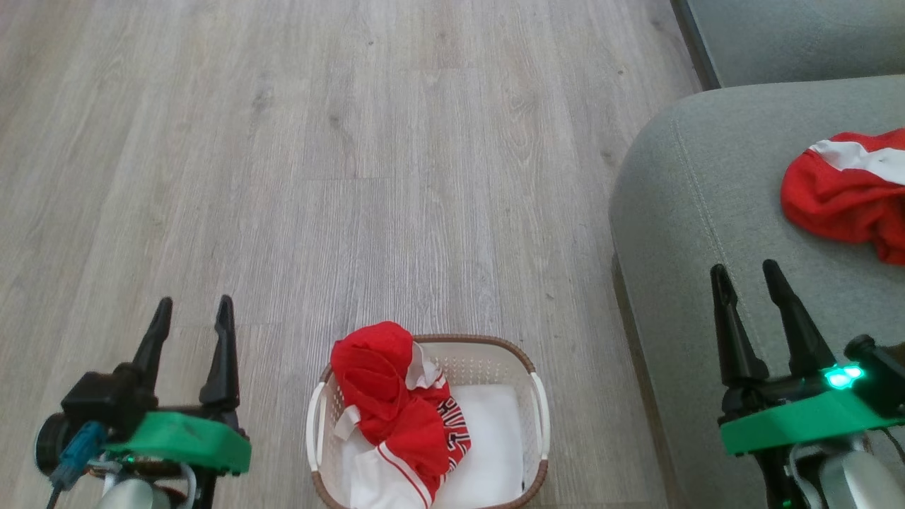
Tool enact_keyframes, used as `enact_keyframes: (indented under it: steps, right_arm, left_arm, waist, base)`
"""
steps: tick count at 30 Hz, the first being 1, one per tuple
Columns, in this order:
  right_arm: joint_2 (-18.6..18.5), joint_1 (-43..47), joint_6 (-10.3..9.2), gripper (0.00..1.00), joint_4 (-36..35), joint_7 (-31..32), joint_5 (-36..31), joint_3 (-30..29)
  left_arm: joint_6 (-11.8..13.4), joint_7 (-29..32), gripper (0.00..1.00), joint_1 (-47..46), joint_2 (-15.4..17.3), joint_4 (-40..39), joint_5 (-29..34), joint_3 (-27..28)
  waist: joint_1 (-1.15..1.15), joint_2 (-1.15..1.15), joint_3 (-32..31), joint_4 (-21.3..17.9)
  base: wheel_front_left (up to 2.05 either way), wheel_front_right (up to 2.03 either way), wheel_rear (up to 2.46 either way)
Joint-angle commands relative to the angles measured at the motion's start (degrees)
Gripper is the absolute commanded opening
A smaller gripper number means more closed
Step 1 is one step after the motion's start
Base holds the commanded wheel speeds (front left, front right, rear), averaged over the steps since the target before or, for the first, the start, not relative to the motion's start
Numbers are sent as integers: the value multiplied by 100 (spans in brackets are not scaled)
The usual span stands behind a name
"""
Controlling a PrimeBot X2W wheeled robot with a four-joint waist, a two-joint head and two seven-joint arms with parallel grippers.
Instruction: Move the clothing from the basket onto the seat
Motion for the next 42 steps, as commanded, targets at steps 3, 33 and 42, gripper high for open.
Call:
enact_keyframes:
  steps: [3,33,42]
  right_arm:
    - [-13,-96,-1,100,-108,-108,-97,125]
    - [35,-281,-1,100,18,-163,-193,221]
    - [52,-521,-1,100,-63,-164,-229,229]
  left_arm:
    - [-145,-72,100,-171,-27,-117,192,437]
    - [-878,-72,100,-125,-672,134,860,1176]
    - [-1026,-72,100,-367,-761,241,945,1125]
  waist:
    - [0,0,7,11]
    - [0,0,157,-109]
    - [0,0,532,-204]
  base:
    - [0,0,0]
    - [0,0,0]
    - [0,0,0]
